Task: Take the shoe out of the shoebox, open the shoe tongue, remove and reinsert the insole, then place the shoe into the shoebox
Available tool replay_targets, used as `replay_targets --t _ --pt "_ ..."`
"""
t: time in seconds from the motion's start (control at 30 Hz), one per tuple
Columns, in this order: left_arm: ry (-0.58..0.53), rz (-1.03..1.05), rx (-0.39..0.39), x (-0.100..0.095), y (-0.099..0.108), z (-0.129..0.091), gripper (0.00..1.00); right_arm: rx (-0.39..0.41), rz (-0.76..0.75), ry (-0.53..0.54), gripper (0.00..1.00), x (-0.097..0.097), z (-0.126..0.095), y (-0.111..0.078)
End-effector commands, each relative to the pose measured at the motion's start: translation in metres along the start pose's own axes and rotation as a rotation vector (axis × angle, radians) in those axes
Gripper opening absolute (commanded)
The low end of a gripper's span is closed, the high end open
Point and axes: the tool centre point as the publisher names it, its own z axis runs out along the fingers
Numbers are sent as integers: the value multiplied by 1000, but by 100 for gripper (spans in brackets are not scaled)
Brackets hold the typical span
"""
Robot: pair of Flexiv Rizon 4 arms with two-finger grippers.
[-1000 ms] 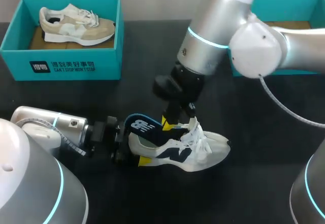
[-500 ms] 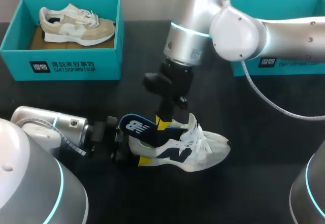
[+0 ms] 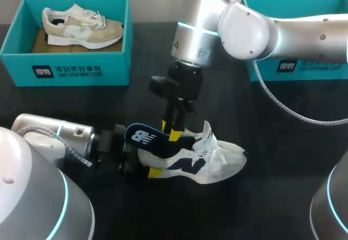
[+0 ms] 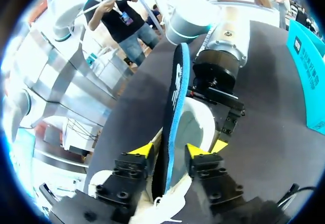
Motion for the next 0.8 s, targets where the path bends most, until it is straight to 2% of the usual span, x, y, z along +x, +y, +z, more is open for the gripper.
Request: replay_targets --t 0.03,0.23,0.43,0.57,0.63,0.73,0.8 --pt "3 0 -3 -2 2 2 0 2 21 -2 100 4 -9 -1" --pt "3 0 -3 -2 2 2 0 -19 78 53 100 0 -14 -4" --pt "3 0 -3 -2 2 2 0 -50 182 108 100 -2 -9 -6" --pt "3 0 -3 -2 2 2 0 -65 244 120 78 0 -6 -4" --pt "3 0 -3 -2 2 2 0 -73 263 118 80 2 -6 -3" --pt "3 0 -3 -2 2 2 0 -90 303 106 70 6 -8 -2" --pt "3 0 -3 -2 2 2 0 -98 318 107 72 7 -8 1"
